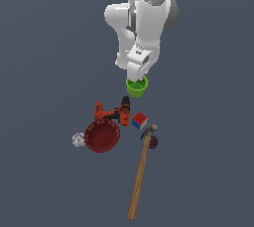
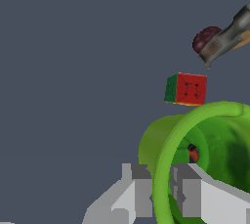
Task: Pick up a designated object from a clutter of objects.
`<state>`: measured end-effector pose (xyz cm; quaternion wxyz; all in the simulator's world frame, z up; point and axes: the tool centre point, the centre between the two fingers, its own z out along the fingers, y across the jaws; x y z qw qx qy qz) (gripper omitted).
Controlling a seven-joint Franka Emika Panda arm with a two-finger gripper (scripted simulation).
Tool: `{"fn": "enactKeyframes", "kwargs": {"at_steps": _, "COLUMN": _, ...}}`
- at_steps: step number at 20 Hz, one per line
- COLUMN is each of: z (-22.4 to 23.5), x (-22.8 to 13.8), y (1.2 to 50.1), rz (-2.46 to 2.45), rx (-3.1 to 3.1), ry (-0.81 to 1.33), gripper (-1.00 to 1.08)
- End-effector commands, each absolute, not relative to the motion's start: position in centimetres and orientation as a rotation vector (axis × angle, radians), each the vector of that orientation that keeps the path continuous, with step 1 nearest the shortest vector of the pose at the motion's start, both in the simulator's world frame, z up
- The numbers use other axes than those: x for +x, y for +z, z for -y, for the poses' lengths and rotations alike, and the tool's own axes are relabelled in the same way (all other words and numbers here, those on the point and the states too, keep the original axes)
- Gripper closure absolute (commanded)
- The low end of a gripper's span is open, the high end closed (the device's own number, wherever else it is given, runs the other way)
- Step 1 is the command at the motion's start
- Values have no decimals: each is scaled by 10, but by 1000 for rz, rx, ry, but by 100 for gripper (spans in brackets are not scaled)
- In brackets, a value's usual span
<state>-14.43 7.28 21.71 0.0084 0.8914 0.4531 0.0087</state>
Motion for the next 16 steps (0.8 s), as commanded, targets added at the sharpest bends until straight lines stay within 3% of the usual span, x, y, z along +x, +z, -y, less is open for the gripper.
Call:
{"fn": "enactKeyframes", "kwargs": {"at_steps": 1, "z": -61, "x": -142, "y": 239, "rz": -1416, "rx": 2785, "ry": 30, "gripper": 108}}
{"fn": "enactKeyframes", "kwargs": {"at_steps": 16, "z": 8, "x": -123, "y": 358, "rz": -1409, "rx": 2781, "ry": 26, "gripper": 108}}
